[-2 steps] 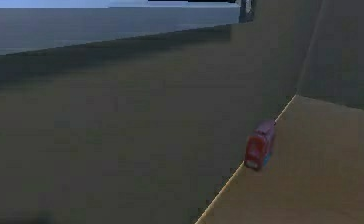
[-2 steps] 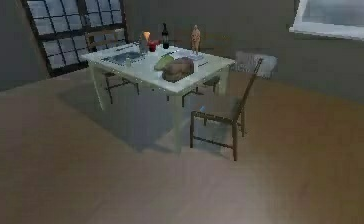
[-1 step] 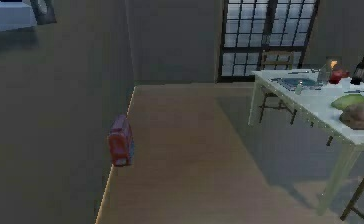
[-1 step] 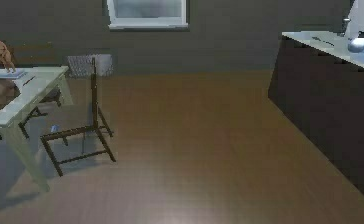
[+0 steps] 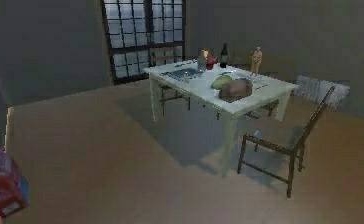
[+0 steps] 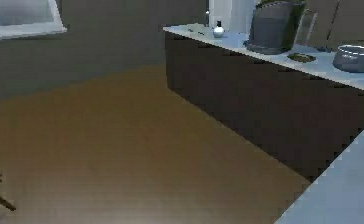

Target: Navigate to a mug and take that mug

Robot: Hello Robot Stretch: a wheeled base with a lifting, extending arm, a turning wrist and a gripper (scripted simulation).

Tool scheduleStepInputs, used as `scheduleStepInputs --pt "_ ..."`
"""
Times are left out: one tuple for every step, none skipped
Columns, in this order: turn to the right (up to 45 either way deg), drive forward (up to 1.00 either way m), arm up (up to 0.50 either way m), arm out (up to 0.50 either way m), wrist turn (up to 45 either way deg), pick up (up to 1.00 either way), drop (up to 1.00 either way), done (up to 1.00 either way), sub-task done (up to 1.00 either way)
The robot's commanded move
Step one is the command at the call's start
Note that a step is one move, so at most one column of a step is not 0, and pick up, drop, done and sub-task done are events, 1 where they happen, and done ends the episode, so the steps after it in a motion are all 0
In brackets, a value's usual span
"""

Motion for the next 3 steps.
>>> scheduleStepInputs --pt "0.0 0.15 0.00 0.00 0.0 0.00 0.00 0.00 0.00" --pt "45.0 0.00 0.00 0.00 0.0 0.00 0.00 0.00 0.00" --pt "45.0 0.00 0.00 0.00 0.0 0.00 0.00 0.00 0.00"
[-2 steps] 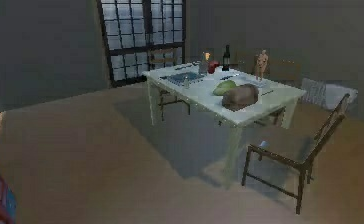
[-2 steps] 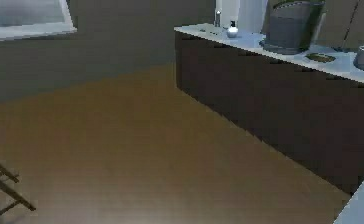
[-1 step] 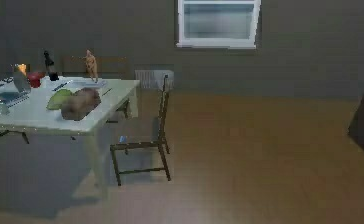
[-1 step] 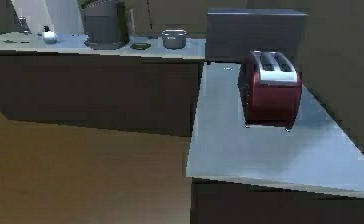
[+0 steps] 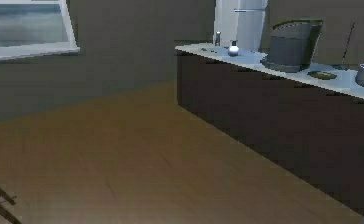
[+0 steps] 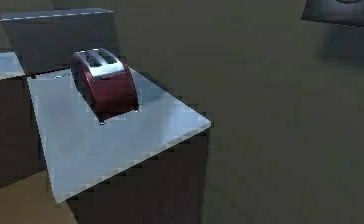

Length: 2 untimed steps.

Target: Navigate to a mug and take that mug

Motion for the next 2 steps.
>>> scheduleStepInputs --pt "21.0 0.00 0.00 0.00 0.0 0.00 0.00 0.00 0.00" --pt "0.0 0.45 0.00 0.00 0.0 0.00 0.00 0.00 0.00"
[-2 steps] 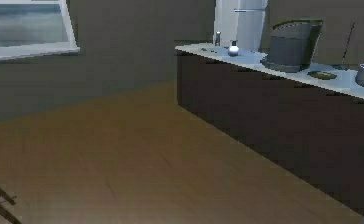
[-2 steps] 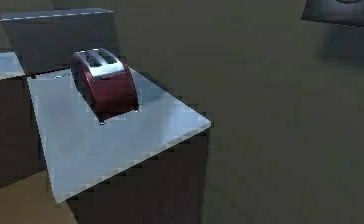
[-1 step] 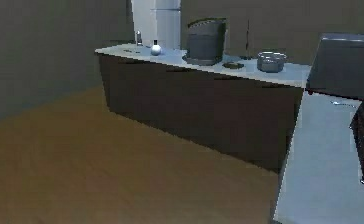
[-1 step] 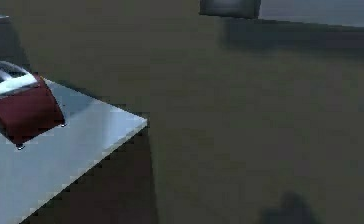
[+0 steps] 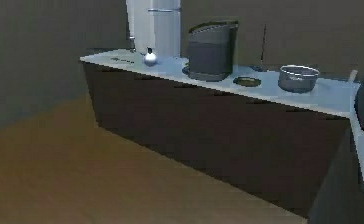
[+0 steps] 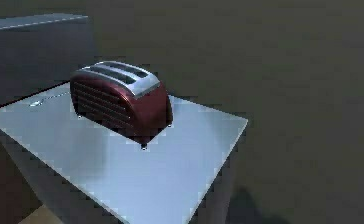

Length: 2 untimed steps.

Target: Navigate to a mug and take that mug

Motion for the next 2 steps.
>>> scheduleStepInputs --pt "21.0 0.00 0.00 0.00 0.0 0.00 0.00 0.00 0.00" --pt "0.0 0.80 0.00 0.00 0.0 0.00 0.00 0.00 0.00"
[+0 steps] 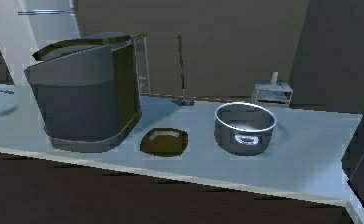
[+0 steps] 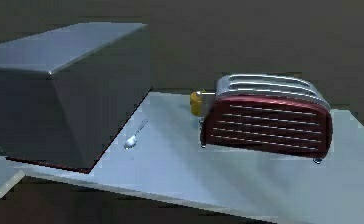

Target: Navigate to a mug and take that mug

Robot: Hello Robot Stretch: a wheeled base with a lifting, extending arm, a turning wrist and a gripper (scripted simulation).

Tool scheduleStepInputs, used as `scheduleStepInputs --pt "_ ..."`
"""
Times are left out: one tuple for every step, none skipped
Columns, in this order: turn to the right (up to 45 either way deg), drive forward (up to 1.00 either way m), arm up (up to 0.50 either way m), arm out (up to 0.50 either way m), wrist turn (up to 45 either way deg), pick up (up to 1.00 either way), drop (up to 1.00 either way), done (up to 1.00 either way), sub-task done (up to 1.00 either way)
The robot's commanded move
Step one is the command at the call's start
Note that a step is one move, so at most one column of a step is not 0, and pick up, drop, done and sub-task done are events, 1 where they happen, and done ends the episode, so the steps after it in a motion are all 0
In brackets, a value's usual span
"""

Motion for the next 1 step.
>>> scheduleStepInputs --pt "0.0 0.00 0.50 0.00 0.0 0.00 0.00 0.00 0.00"
